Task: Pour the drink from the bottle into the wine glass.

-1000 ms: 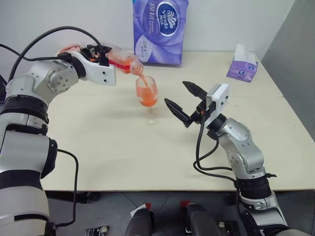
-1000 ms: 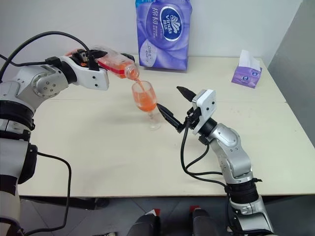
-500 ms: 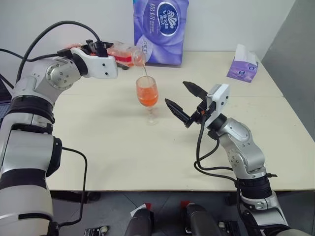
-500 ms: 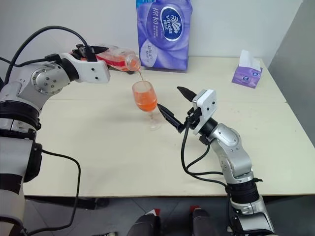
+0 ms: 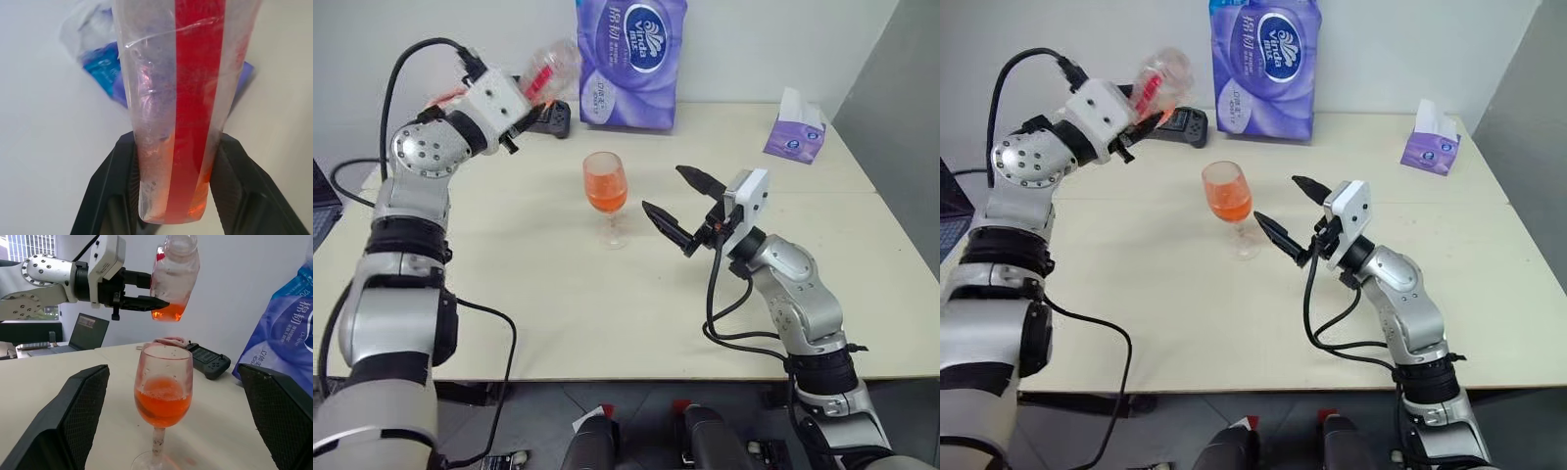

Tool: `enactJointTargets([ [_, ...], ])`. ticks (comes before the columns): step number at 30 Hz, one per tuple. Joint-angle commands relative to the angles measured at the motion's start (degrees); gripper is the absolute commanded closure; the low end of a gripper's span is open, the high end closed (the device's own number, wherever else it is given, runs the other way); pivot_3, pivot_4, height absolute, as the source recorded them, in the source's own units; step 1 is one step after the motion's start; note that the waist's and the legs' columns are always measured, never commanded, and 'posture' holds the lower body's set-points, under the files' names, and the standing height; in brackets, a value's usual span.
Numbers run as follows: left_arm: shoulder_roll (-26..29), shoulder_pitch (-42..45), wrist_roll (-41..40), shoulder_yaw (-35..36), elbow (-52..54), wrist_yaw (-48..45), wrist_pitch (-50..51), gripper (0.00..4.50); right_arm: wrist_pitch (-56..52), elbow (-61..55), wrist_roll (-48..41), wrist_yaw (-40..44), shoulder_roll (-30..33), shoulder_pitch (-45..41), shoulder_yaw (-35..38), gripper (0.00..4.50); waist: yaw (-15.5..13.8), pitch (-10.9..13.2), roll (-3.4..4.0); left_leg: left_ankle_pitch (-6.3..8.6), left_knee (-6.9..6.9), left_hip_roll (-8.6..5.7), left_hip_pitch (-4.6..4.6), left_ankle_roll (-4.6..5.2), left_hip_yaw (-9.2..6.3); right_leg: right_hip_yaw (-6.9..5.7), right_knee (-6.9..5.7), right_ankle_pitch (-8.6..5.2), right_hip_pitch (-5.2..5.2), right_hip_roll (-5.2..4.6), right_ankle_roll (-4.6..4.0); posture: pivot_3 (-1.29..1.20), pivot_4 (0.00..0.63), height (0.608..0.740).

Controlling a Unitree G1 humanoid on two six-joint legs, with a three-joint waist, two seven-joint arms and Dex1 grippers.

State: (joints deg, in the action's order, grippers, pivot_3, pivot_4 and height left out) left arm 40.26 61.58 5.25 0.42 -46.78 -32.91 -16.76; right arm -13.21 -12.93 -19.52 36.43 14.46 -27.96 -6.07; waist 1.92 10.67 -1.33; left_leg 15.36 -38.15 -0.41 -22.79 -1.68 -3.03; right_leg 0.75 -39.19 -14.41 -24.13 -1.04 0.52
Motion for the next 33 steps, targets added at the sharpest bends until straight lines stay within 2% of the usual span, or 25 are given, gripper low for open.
enactJointTargets([
  [1,-1.8,-6.3,-6.1,6.0,8.6,3.7,10.1,2.87,-1.7,-6.5,-3.4,5.1,3.4,3.4,-1.0,0.00,0.0,0.0,0.00,0.00,0.00,0.01,0.02,0.00,-0.03,0.02,-0.02,0.00,0.00,-0.02,0.00,0.00,0.150,0.740],
  [6,-8.0,-13.7,-14.9,14.8,15.3,11.2,23.3,2.87,-3.5,-11.5,-5.7,9.6,7.9,9.1,-2.4,0.00,-0.2,0.0,-0.01,0.00,-0.14,0.02,-0.06,0.00,-0.18,0.00,-0.03,0.00,0.02,-0.03,0.00,0.00,0.150,0.740],
  [10,-10.9,-18.2,-19.1,18.5,15.6,11.9,26.1,2.87,-4.0,-11.7,-5.7,8.9,7.3,9.0,-3.1,0.00,-0.1,0.0,-0.05,0.01,-0.25,0.01,-0.01,0.01,-0.17,-0.01,-0.20,0.00,0.03,-0.03,0.00,0.00,0.150,0.740],
  [14,-11.9,-20.5,-20.8,18.4,14.2,9.4,25.4,2.87,-4.8,-11.2,-5.4,7.5,5.9,8.0,-3.2,0.00,-0.2,0.0,-0.06,0.00,-0.28,0.00,-0.02,-0.01,-0.17,-0.01,-0.22,0.00,0.03,-0.03,0.00,0.00,0.150,0.740],
  [23,-11.7,-20.1,-16.5,15.8,-1.2,7.5,13.6,2.87,-5.4,-10.5,-4.6,5.1,5.0,7.5,-2.6,0.00,-0.3,-0.1,-0.16,0.00,-0.30,-0.03,-0.02,-0.01,-0.17,-0.04,-0.20,0.00,0.05,-0.03,0.00,0.00,0.150,0.740],
  [30,-11.8,-19.7,-15.5,14.9,-6.3,6.8,9.7,2.87,-5.9,-11.2,-4.8,4.4,5.1,7.6,-2.8,0.00,-0.3,-0.1,-0.19,0.01,-0.30,-0.03,0.03,0.00,-0.17,-0.05,-0.23,0.00,0.08,-0.03,0.00,0.00,0.150,0.740],
  [33,-12.0,-19.9,-16.3,15.4,-6.4,6.7,9.6,1.93,-5.8,-11.1,-4.8,4.3,5.0,7.5,-2.8,0.00,-0.3,-0.2,-0.19,0.01,-0.30,-0.03,0.04,0.00,-0.16,-0.04,-0.24,0.00,0.08,-0.03,0.00,0.00,0.150,0.740],
])
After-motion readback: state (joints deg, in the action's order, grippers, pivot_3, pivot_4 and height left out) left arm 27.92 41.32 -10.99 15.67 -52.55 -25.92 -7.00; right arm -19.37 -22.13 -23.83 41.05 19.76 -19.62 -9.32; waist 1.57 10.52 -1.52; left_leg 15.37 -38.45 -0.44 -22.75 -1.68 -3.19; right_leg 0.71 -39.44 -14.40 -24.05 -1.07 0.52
